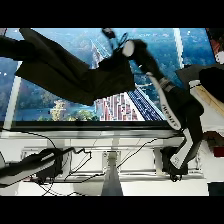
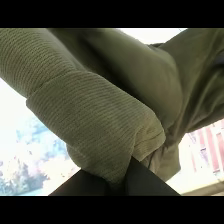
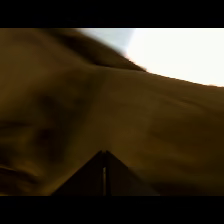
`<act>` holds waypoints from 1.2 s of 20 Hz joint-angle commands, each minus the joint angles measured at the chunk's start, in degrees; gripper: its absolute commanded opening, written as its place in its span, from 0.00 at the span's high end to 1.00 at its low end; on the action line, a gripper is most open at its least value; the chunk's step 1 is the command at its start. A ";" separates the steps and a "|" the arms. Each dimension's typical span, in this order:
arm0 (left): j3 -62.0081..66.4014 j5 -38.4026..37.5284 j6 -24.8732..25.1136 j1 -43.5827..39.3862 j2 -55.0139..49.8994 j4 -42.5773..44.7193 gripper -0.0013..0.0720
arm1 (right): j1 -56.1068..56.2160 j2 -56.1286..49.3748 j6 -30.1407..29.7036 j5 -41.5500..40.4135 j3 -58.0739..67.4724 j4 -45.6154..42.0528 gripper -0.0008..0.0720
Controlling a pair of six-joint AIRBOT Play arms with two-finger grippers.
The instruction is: Fold the clothes and pants, and hang the long-sleeved shirts on hangers.
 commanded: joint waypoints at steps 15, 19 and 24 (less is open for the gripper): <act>-0.04 12.20 -0.09 -16.98 -15.21 -10.54 0.95 | -2.03 -0.48 26.47 -1.27 -4.81 -21.51 0.94; -0.04 32.39 -0.07 -27.80 -25.90 -21.42 0.95 | -21.59 0.26 21.38 12.90 -4.79 -23.04 0.95; -0.04 49.72 -0.04 -38.25 -35.08 -22.38 0.17 | -37.59 0.81 -5.27 20.61 -4.81 -5.75 0.95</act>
